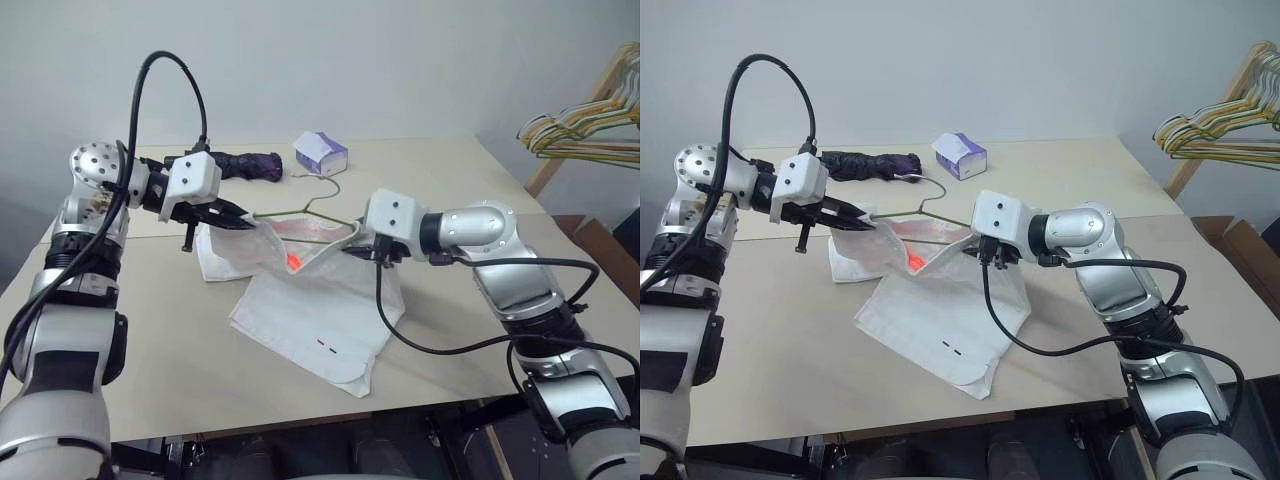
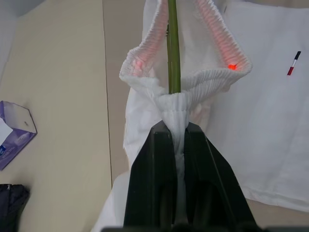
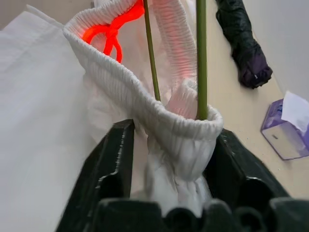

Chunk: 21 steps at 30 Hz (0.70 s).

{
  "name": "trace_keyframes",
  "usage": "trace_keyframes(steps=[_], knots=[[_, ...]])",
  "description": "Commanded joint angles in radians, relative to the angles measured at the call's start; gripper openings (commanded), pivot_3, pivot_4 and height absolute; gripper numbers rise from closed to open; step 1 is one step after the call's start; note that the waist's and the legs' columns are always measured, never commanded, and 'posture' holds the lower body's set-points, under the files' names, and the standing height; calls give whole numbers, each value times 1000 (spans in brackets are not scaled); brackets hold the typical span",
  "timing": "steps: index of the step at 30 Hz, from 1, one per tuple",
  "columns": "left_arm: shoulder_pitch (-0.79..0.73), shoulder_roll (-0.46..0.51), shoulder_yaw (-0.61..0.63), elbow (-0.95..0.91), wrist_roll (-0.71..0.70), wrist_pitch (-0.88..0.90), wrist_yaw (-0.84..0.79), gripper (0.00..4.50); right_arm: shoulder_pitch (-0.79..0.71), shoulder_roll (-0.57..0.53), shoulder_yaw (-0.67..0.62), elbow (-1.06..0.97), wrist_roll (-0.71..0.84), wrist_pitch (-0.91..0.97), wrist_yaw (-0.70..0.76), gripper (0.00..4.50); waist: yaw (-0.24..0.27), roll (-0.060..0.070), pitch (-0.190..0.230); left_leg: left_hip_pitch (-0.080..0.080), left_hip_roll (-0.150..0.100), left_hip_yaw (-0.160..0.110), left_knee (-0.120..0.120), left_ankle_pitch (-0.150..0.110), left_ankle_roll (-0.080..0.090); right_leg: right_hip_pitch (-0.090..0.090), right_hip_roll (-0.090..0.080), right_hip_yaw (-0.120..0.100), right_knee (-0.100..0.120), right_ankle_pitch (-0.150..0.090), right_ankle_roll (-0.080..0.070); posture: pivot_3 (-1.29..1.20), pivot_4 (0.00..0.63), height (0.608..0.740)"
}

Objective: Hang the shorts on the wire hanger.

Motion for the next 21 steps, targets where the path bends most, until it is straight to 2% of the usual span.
trace_keyframes(steps=[1,3,6,9,13,20,21], knots=[[3,44,-42,-91,-115,47,-4,0,-22,-11,-26,-16,27,-13,14,824,0,0,0,0,0,0,0,0,0,0,0,0,0,0,0,-99,0,740],[10,52,-53,-109,-142,65,-4,0,-20,-13,-26,-19,32,-10,16,151,0,0,0,0,0,-1,0,0,0,0,0,0,0,0,0,-100,0,740],[9,58,-74,-91,-133,56,-4,0,-8,-21,-27,-29,36,-11,9,45,0,0,0,0,0,-1,0,0,0,0,0,0,0,0,0,-99,0,740],[0,49,-70,-61,-140,59,-4,936,6,-33,-28,-42,43,-7,10,45,2,0,0,0,0,0,0,0,0,0,0,0,0,0,0,-101,0,740],[-35,1,10,14,-105,52,33,2184,18,-46,-40,-49,56,19,3,45,3,0,0,0,0,0,0,0,0,0,0,0,0,0,0,-104,0,740],[12,55,201,-56,-185,92,87,4456,91,-52,-108,-57,75,102,-75,45,-11,0,0,0,1,0,0,0,0,0,1,0,0,0,0,-142,0,740],[35,61,234,-79,-208,113,97,4500,108,-49,-125,-68,81,127,-97,45,-16,0,0,0,1,0,0,0,0,0,1,0,0,0,0,-146,0,740]])
